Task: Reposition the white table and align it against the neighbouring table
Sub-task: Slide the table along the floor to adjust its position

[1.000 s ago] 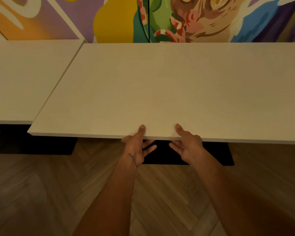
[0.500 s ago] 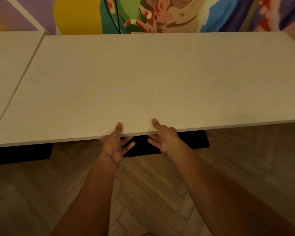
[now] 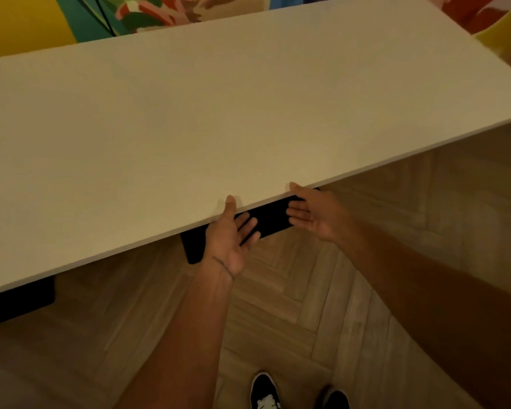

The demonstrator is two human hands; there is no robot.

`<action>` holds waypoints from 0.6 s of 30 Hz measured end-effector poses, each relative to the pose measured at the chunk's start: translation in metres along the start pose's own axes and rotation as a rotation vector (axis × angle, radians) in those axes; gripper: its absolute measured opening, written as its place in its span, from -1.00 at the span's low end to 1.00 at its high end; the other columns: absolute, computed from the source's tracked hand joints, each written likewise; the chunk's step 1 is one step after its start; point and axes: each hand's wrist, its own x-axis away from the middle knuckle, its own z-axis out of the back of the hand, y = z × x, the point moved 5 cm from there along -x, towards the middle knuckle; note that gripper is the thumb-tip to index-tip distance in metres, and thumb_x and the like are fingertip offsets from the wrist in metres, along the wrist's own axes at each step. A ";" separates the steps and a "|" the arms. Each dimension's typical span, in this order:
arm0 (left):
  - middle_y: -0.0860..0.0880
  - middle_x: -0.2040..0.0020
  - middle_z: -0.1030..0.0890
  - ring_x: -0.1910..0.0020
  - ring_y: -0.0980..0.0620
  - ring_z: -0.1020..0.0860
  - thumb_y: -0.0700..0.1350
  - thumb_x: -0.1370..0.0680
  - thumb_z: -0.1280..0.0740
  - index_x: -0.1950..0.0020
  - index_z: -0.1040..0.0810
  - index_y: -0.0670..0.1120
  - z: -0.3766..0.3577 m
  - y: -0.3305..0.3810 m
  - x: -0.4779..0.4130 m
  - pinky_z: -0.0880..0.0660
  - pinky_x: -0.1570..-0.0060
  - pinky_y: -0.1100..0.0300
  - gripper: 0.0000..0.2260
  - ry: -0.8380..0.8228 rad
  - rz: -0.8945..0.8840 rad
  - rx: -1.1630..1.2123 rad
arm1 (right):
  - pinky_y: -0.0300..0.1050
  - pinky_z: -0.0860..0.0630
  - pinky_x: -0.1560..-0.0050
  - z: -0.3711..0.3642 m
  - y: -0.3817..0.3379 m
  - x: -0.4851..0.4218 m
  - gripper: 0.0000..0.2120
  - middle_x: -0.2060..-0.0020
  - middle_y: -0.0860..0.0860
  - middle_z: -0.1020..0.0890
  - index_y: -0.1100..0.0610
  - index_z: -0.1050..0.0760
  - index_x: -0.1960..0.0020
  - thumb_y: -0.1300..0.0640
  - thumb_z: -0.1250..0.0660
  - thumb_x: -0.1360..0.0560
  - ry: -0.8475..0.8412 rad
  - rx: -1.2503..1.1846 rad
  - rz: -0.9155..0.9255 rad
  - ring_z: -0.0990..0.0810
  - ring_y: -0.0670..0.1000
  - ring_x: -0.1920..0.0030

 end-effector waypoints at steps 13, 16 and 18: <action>-0.10 -0.20 -0.66 -0.05 -0.07 -0.70 0.00 -0.52 -0.53 -0.47 -0.40 -0.04 -0.026 0.002 -0.028 -0.67 0.36 0.00 -0.43 0.158 -0.015 0.168 | 0.01 -0.65 -0.07 0.032 -0.043 -0.021 -0.64 -0.08 0.13 -0.61 0.20 -0.51 -0.09 0.07 -0.56 -0.43 0.026 -0.023 0.024 -0.66 0.08 -0.08; -0.07 -0.21 -0.66 -0.03 -0.03 -0.71 0.03 -0.54 -0.51 -0.50 -0.37 -0.04 -0.024 -0.001 -0.029 -0.68 0.30 -0.03 -0.41 0.154 -0.057 0.113 | 0.03 -0.67 -0.01 0.033 -0.046 -0.025 -0.68 -0.05 0.14 -0.62 0.21 -0.50 -0.07 0.08 -0.53 -0.47 -0.020 -0.009 -0.004 -0.67 0.09 -0.04; -0.06 -0.22 -0.65 -0.03 -0.02 -0.71 0.05 -0.55 -0.50 -0.52 -0.34 -0.06 -0.024 -0.004 -0.031 -0.68 0.28 -0.04 -0.39 0.159 -0.085 0.092 | 0.04 -0.68 0.04 0.033 -0.047 -0.028 -0.64 -0.08 0.16 -0.62 0.22 -0.50 -0.17 0.09 -0.51 -0.49 -0.042 0.003 -0.027 -0.68 0.10 -0.03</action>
